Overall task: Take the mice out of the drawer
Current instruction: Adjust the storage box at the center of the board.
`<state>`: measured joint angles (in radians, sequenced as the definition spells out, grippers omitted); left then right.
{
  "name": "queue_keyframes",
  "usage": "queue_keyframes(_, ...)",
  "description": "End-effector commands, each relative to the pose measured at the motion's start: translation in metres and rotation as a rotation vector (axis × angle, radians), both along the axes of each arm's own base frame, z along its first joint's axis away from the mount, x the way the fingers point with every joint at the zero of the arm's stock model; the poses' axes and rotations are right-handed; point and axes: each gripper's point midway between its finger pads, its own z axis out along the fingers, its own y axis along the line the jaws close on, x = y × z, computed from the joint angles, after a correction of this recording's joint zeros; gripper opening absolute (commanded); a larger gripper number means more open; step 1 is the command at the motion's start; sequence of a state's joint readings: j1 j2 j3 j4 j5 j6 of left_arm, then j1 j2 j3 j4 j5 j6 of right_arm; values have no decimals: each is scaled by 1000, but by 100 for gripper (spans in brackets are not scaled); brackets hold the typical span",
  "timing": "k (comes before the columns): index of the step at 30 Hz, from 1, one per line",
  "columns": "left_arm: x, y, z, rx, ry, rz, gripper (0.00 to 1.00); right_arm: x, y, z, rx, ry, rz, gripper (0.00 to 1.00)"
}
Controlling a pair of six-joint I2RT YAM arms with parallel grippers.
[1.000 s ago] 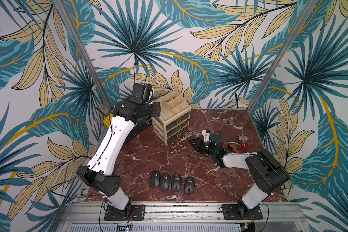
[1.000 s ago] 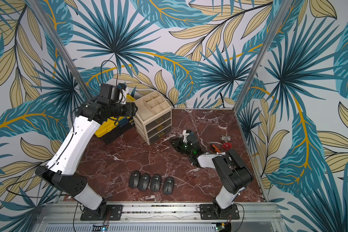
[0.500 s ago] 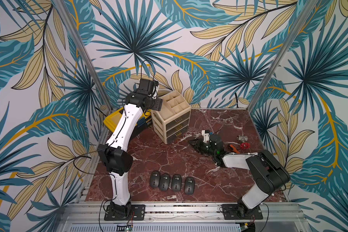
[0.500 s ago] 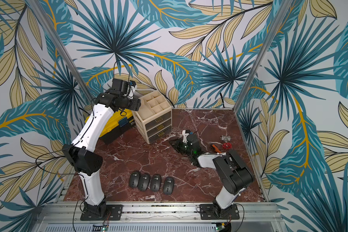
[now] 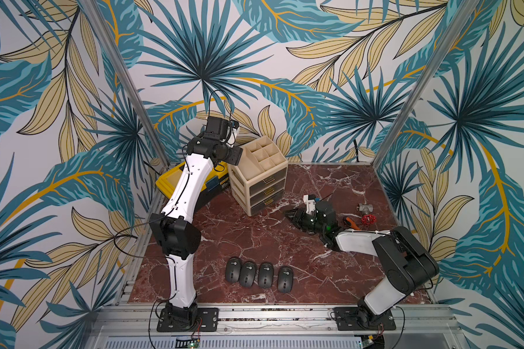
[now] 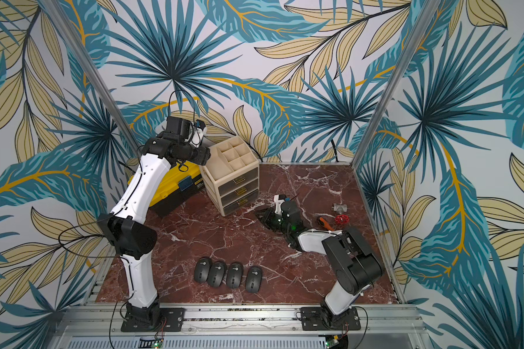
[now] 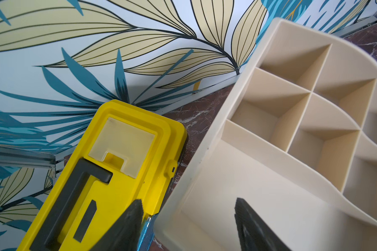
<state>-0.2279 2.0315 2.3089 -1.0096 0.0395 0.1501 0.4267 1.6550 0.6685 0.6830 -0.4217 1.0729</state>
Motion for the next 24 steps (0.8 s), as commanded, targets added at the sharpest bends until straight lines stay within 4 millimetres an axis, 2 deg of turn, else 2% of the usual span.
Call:
queue_keyframes(1, 7, -8, 2, -9, -20, -64, 69, -2, 3, 2, 5, -9, 20, 22)
queue_keyframes(5, 15, -9, -5, -2, -17, -78, 67, -3, 1, 5, -8, -14, 22, 22)
queue_keyframes(8, 17, -15, -14, -30, 10, -110, 61, -4, 0, 6, -18, -15, 23, 22)
queue_keyframes(13, 13, -26, -22, -80, 50, -161, 41, -5, -1, 4, -21, -9, 17, 22)
queue_keyframes(15, 8, -30, -20, -102, 60, -187, 32, -5, -1, 5, -16, -8, 15, 22)
queue_keyframes(21, -17, -47, -12, -190, 98, -274, 19, -14, -10, -4, -16, 22, -15, 22)
queue_keyframes(24, -37, -59, -9, -243, 125, -340, 18, -22, -20, -9, -1, 36, -47, 21)
